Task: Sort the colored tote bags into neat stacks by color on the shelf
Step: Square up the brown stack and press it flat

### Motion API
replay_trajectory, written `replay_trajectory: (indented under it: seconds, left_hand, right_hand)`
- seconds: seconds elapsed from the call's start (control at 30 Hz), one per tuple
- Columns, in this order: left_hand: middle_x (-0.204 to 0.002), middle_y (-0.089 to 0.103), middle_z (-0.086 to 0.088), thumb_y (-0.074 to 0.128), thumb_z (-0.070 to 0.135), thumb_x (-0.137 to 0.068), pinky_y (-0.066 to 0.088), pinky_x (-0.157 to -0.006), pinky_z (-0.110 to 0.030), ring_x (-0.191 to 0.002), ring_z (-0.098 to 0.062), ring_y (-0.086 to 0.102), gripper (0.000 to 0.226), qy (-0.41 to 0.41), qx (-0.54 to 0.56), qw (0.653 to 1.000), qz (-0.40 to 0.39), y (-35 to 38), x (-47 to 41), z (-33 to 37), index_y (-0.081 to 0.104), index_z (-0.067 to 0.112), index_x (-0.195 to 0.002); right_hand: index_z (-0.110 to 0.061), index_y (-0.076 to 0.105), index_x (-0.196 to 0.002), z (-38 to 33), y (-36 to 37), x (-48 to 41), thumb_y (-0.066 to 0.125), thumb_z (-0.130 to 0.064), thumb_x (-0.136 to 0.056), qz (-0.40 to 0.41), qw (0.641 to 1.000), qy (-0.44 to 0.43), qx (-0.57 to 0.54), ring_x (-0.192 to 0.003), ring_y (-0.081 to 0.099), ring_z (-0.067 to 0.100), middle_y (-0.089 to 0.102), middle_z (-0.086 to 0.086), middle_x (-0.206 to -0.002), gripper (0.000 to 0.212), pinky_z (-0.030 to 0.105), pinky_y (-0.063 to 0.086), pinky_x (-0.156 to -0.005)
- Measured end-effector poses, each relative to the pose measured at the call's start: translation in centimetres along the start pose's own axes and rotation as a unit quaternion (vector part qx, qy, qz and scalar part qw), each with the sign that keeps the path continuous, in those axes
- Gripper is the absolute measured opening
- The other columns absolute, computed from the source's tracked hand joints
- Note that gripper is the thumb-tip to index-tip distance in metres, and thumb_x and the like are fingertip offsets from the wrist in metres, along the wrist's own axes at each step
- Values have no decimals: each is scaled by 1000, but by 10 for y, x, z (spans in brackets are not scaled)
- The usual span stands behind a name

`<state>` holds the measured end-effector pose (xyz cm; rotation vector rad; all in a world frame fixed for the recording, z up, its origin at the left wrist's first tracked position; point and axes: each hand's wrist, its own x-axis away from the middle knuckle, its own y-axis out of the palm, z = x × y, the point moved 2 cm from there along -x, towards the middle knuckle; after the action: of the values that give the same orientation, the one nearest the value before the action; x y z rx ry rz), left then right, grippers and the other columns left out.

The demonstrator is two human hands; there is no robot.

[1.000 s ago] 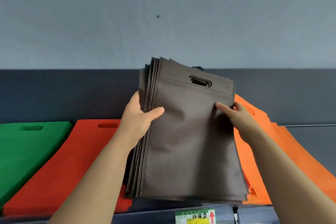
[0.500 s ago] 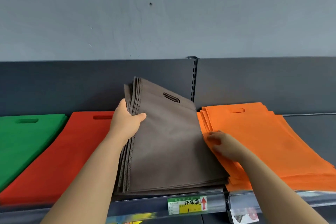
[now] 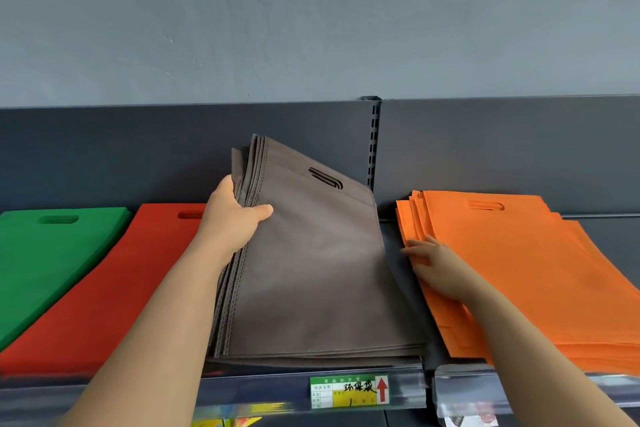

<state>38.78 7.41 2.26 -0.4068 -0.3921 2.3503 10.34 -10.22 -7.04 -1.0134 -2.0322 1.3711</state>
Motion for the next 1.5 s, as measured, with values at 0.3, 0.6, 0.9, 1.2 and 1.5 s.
replay_trajectory:
  seconds: [0.3,0.6,0.9,1.2,1.5]
  left_hand:
    - [-131,54,3,79,35,-58,47,-98,-46,-117,-19,55,88,7,26,999,-19,3,4,9,40,25,-136]
    - [-120,60,16,74,15,-80,45,-94,-20,-108,6,56,56,117,110,987,-29,-26,21,41,48,24,-128]
    - [-99,58,16,57,13,-89,40,-66,-16,-84,-4,55,33,141,91,984,63,-22,26,57,44,30,-114]
    - [-90,55,10,37,3,-92,39,-58,-10,-74,-4,52,29,131,124,980,88,-1,36,68,46,15,-117]
    - [-97,39,26,35,58,-94,24,-92,-24,-106,-2,34,61,80,283,950,103,8,51,93,37,17,-139]
  right_hand:
    - [-13,50,-135,-13,-14,-6,47,-17,-96,57,982,32,-177,-129,44,19,50,2,-138,40,30,31,-107]
    - [-6,53,-128,-62,-51,-26,77,-26,-72,55,779,42,-624,-107,63,30,64,14,-120,64,41,50,-93]
    - [-12,56,-121,-92,-107,2,60,0,-86,185,800,-58,-567,-103,65,19,68,3,-112,37,34,50,-91]
    - [-17,60,-101,-107,-124,18,52,-12,-81,291,735,-28,-612,-89,56,15,65,-2,-95,22,30,41,-79]
    - [-23,46,-136,-124,-131,19,64,-84,-42,280,686,112,-662,-119,51,20,55,-6,-129,114,47,39,-105]
